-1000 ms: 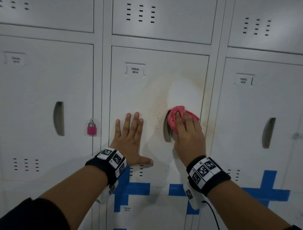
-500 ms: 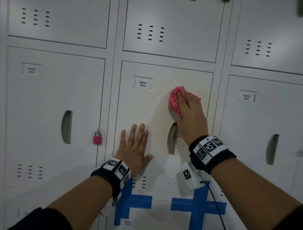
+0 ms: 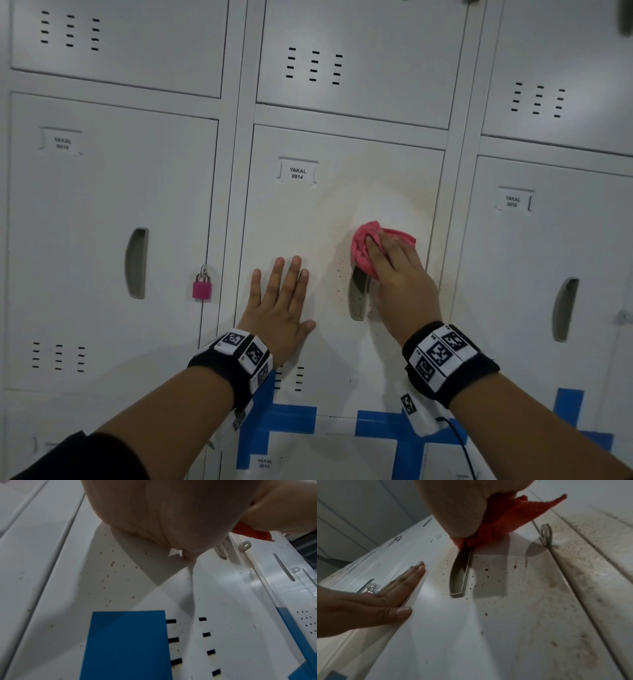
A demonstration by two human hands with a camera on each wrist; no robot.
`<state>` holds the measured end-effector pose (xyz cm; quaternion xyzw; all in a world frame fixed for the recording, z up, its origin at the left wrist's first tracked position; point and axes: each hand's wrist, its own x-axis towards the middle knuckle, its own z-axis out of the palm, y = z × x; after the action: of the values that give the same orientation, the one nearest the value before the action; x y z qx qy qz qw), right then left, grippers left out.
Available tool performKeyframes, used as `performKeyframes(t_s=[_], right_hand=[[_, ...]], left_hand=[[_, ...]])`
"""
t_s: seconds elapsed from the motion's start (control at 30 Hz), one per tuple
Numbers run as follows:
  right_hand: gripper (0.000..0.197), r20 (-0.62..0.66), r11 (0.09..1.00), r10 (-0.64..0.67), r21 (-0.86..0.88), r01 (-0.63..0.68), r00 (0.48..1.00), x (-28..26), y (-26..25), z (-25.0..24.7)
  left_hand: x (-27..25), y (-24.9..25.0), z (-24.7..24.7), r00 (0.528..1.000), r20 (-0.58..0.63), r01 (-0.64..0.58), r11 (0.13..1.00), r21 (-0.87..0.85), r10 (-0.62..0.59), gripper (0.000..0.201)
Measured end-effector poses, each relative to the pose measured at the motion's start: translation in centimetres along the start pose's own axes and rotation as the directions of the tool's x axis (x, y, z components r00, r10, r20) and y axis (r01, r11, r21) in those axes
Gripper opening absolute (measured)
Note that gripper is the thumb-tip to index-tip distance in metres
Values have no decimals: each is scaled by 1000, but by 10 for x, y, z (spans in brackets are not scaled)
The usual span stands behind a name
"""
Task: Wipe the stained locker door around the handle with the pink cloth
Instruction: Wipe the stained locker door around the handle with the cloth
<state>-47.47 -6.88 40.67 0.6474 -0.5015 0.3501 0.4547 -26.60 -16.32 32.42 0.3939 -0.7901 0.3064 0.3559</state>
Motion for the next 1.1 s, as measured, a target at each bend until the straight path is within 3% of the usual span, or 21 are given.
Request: performKeyframes(t_s=[0.17, 0.3, 0.53, 0.63, 0.83, 1.1], right_hand=[[64, 32, 998, 37, 53, -38, 999, -7, 2, -8], [61, -41, 993, 84, 85, -80, 996, 16, 0, -20], [73, -38, 994, 78, 74, -75, 996, 60, -15, -18], [77, -34, 998, 53, 37, -51, 998, 56, -20, -5], [67, -74, 1000, -12, 27, 14, 997, 35, -24, 0], [64, 82, 996, -87, 26, 85, 993, 2, -23, -1]], left_hand=[[1, 0, 0, 1000, -3, 7, 1000, -4, -7, 87], [0, 0, 1, 1000, -7, 8, 1000, 6, -8, 88], [-1, 1, -2, 1000, 9, -2, 1000, 5, 2, 88], [0, 0, -1, 1000, 14, 6, 1000, 4, -6, 88], [0, 2, 0, 1000, 19, 19, 1000, 20, -20, 86], [2, 2, -7, 997, 72, 26, 1000, 12, -26, 88]])
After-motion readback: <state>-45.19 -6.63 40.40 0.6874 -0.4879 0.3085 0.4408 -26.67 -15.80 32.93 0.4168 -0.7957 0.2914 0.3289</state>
